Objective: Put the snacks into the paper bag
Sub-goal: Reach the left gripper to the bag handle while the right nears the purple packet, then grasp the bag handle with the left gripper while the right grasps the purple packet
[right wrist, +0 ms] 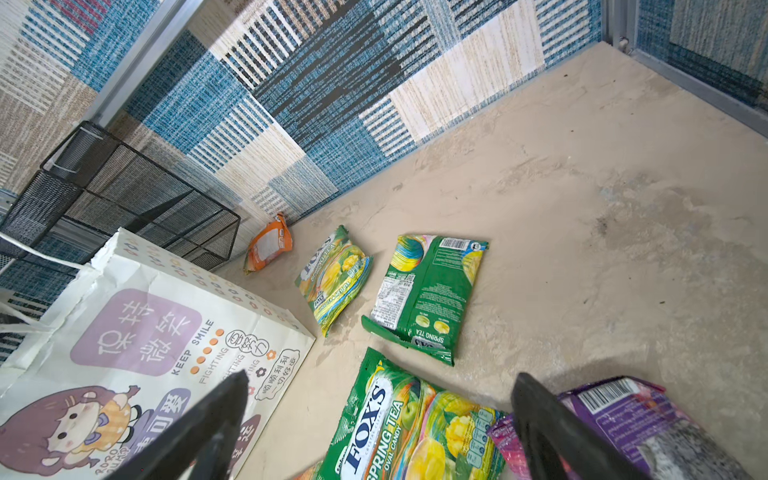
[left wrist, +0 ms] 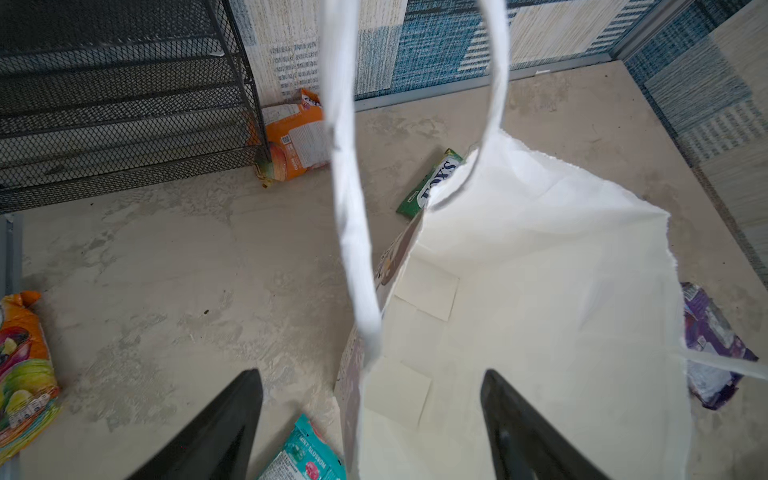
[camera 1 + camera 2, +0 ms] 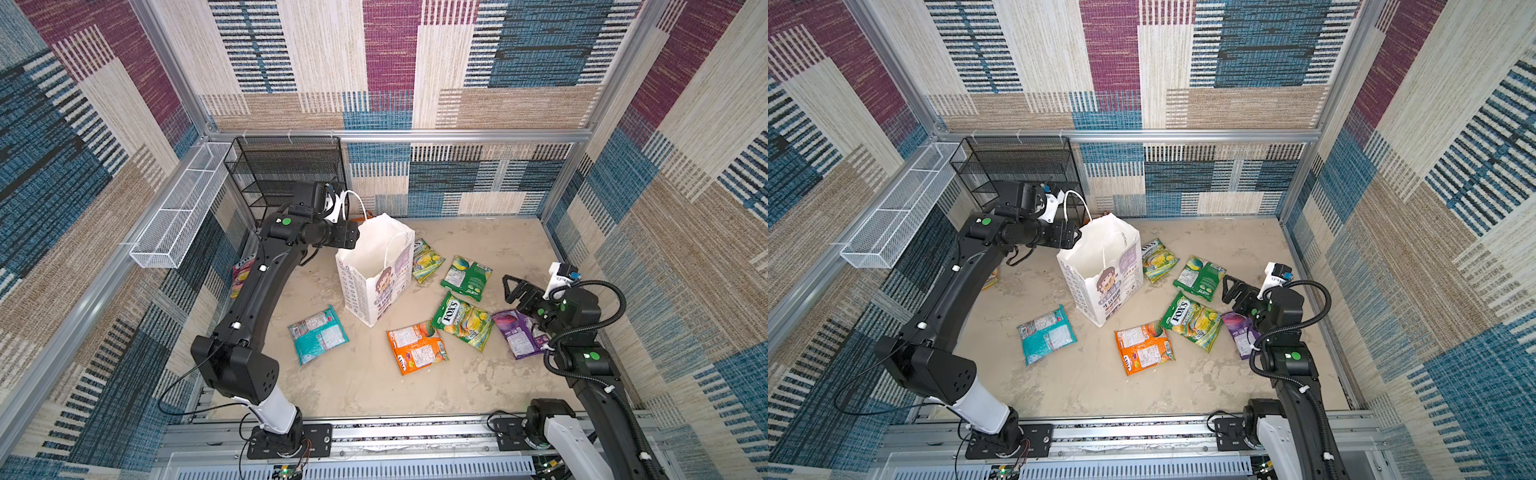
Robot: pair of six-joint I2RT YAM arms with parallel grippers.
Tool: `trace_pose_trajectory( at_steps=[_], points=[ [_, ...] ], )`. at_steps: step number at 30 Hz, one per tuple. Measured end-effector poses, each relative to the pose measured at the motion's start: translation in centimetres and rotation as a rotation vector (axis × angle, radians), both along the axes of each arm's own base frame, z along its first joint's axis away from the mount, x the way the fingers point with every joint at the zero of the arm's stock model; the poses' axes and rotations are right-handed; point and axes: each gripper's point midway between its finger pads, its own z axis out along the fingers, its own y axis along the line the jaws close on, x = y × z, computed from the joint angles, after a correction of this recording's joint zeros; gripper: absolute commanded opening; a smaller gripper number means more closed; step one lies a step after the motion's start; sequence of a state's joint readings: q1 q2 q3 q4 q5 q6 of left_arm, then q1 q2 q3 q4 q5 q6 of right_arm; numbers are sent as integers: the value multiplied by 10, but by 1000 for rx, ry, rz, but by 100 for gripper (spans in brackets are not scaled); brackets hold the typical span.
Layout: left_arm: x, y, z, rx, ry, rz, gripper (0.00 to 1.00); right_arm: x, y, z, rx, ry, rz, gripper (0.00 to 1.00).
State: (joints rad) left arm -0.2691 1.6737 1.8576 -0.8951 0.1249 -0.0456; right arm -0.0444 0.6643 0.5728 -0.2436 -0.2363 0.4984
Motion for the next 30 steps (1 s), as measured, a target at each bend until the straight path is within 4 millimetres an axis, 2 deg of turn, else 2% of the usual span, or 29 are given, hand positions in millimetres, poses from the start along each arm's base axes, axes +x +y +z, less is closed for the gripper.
trace_pose_trajectory(
  at_steps=[2,6,8,11,16,21,26,28,30],
  points=[
    [6,1,-6,15,9,11,76,-2,1,0,2,-3,5,100],
    [11,-3,-16,15,36,8,59,-6,3,-1,13,-7,13,100],
    [9,-4,-19,7,54,4,48,-7,4,-3,19,-3,16,100],
    [3,-9,-19,-28,81,9,22,-6,6,-7,26,11,26,100],
    [-15,-15,-13,-116,130,43,0,-5,9,-20,44,67,39,100],
    [-43,-10,-7,-201,179,119,0,-9,-1,-36,56,123,-29,100],
    [-69,-1,-20,-249,233,205,0,-16,-29,-87,84,323,-232,100],
    [-78,3,-23,-260,236,233,0,-25,-39,-109,97,418,-321,100],
    [-83,6,-22,-268,218,239,0,-32,-49,-122,103,480,-403,100]
  ],
)
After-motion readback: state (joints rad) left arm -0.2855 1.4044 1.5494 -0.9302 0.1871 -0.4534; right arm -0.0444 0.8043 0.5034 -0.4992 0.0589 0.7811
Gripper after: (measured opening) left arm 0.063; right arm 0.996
